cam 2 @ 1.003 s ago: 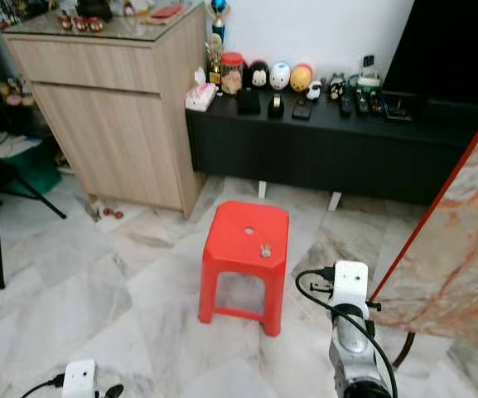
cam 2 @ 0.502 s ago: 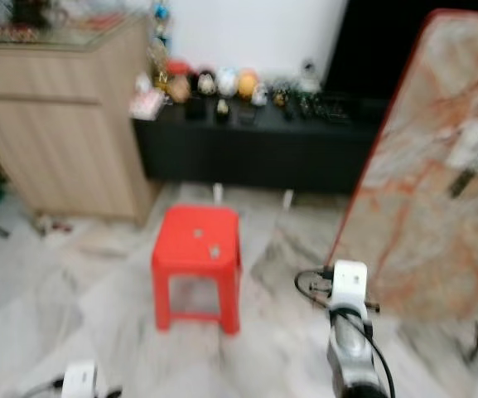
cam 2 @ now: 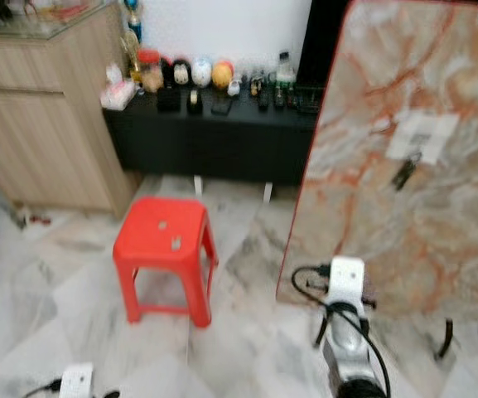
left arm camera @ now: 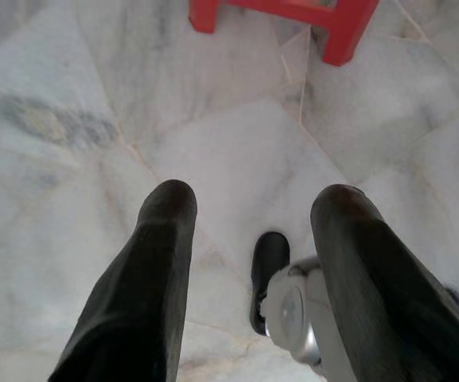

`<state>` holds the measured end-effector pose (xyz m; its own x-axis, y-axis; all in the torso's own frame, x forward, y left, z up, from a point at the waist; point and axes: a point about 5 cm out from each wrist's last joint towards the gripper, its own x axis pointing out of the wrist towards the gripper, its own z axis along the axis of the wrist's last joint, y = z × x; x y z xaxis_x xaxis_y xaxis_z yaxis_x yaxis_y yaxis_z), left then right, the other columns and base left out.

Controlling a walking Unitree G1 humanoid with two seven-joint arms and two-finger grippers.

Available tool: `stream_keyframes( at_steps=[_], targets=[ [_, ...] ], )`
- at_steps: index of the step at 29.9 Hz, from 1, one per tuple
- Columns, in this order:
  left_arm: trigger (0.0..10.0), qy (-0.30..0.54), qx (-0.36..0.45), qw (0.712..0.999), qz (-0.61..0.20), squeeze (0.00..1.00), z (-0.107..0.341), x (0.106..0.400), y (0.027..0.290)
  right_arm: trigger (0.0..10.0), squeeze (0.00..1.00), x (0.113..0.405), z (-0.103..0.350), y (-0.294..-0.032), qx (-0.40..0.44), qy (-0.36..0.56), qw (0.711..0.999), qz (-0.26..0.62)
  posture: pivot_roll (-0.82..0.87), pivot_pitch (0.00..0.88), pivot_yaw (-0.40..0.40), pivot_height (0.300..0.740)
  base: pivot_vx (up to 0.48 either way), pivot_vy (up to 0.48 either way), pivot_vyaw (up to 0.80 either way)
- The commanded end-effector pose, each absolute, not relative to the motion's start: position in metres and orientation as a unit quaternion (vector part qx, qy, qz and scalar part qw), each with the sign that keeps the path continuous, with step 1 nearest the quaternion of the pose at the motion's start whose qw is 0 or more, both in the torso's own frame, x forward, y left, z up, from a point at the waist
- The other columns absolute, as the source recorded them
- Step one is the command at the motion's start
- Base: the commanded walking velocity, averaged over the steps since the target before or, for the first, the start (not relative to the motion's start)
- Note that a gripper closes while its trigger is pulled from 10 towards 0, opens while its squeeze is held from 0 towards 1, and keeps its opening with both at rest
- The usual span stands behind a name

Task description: Hang keys on a hook

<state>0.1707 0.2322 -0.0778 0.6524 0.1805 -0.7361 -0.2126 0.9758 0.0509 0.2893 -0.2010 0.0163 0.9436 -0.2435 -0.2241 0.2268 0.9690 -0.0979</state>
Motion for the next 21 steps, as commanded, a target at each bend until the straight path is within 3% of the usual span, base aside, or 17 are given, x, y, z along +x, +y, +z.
stream_keyframes(
  at_steps=[1,21],
  targets=[
    [10.0,0.414,-0.025,0.904,0.102,0.00,-0.0823,0.1648,0.2251,10.0,0.00,0.2891,0.0186,-0.2088,-0.041,0.113,0.984,-0.129,0.12,0.000,-0.010,0.740,0.000,-0.371,0.00],
    [10.0,0.424,-0.021,0.900,0.097,0.00,-0.0844,0.1605,0.2253,10.0,0.00,0.2953,0.0276,-0.2122,-0.041,0.093,0.985,-0.140,0.07,0.000,0.009,0.740,0.000,-0.374,0.00]
  ],
)
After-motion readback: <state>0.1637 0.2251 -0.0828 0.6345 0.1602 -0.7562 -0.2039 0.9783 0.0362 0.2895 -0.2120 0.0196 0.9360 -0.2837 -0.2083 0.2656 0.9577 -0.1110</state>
